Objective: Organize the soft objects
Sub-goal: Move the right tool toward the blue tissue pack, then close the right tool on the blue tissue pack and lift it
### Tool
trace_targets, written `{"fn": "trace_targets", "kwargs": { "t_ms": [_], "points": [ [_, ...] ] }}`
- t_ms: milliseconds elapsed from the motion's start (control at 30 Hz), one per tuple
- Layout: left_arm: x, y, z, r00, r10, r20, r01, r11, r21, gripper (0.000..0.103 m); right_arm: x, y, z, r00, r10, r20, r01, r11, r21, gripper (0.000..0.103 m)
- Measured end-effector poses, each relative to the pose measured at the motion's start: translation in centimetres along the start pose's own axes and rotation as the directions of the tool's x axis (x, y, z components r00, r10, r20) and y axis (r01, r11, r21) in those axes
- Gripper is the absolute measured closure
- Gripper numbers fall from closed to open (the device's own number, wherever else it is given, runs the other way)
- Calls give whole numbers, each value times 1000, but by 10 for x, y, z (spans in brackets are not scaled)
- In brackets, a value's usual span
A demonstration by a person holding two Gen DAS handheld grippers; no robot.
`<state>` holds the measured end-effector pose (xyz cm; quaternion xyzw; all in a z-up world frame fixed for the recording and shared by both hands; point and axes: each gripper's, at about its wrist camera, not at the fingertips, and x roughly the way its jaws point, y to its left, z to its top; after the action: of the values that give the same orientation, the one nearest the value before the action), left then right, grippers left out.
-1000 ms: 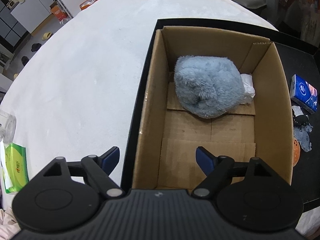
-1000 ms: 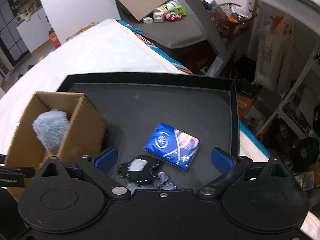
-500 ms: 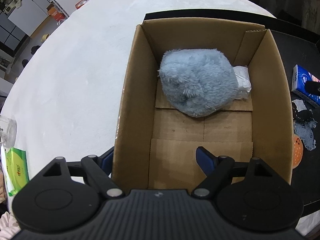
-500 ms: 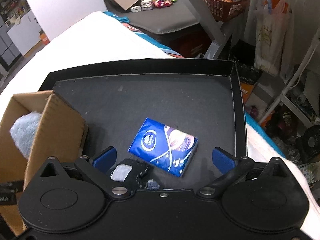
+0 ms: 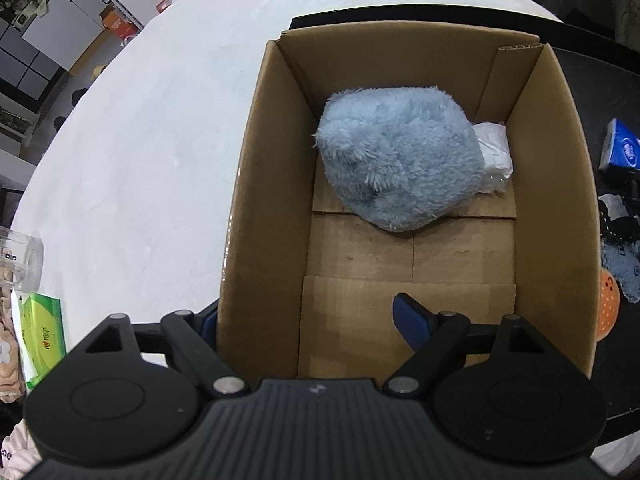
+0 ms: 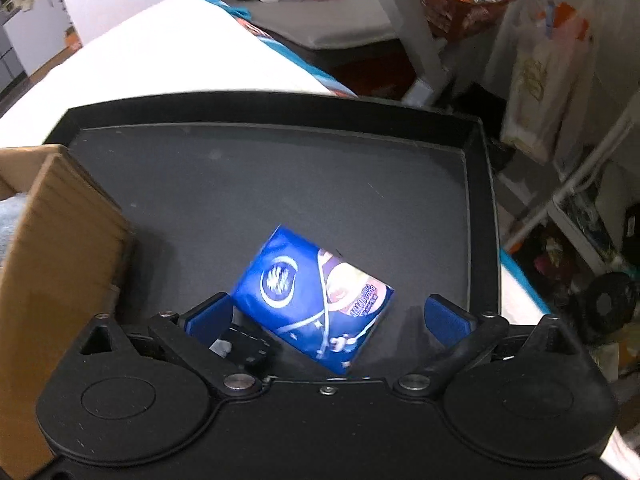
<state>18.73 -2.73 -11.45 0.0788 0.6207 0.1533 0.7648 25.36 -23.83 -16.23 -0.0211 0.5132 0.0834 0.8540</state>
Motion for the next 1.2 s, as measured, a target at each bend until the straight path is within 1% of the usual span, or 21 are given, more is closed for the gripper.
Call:
{"fn": "trace_targets", "kwargs": {
  "t_ms": [100, 133, 267, 300, 333, 367, 433, 533, 700, 800, 867, 1200],
  "points": [
    [0, 0, 0, 1000, 2, 1, -2, 1000, 0, 17, 5, -7, -1, 999, -41, -35, 42, 999, 22, 0],
    [-1, -1, 0, 1000, 4, 1, -4, 1000, 2, 17, 5, -9, -1, 998, -44, -42, 46, 999, 29, 3],
    [-1, -2, -1, 1000, 10, -1, -10, 1000, 4, 17, 3, -11, -3, 999, -27, -39, 29, 999, 42, 11],
    [-1, -3, -1, 1000, 10, -1, -10, 1000, 4, 17, 2, -10, -3, 999, -30, -30, 31, 999, 33, 17],
    [-1, -3, -1, 1000, 10, -2, -10, 1000, 5, 17, 1, -9, -3, 999, -36, -18, 36, 999, 23, 26],
    [-1, -3, -1, 1000, 11, -1, -11, 1000, 6, 17, -1, -7, -3, 999, -41, -4, 41, 999, 13, 31],
    [-1, -4, -2, 1000, 14, -1, -14, 1000, 9, 17, -3, -8, -2, 999, -41, 6, 41, 999, 11, 36],
    [-3, -5, -3, 1000, 15, -1, -15, 1000, 9, 17, -3, -10, -3, 999, -38, 13, 38, 999, 11, 38],
    [-4, -5, -4, 1000, 12, -2, -12, 1000, 8, 17, -4, -14, -3, 1000, -16, 5, 16, 999, 31, 39],
    [-5, -3, -4, 1000, 10, 0, -10, 1000, 10, 17, -4, -14, -2, 1000, -22, 0, 22, 999, 30, 39],
    [-7, -2, -4, 1000, 7, 4, -7, 1000, 12, 17, -9, -11, -2, 1000, -28, 10, 28, 999, 16, 39],
    [-13, 10, -5, 999, -35, 29, 35, 999, -4, 17, -36, 2, -5, 999, 6, 41, -5, 1000, -27, 39]
  ]
}}
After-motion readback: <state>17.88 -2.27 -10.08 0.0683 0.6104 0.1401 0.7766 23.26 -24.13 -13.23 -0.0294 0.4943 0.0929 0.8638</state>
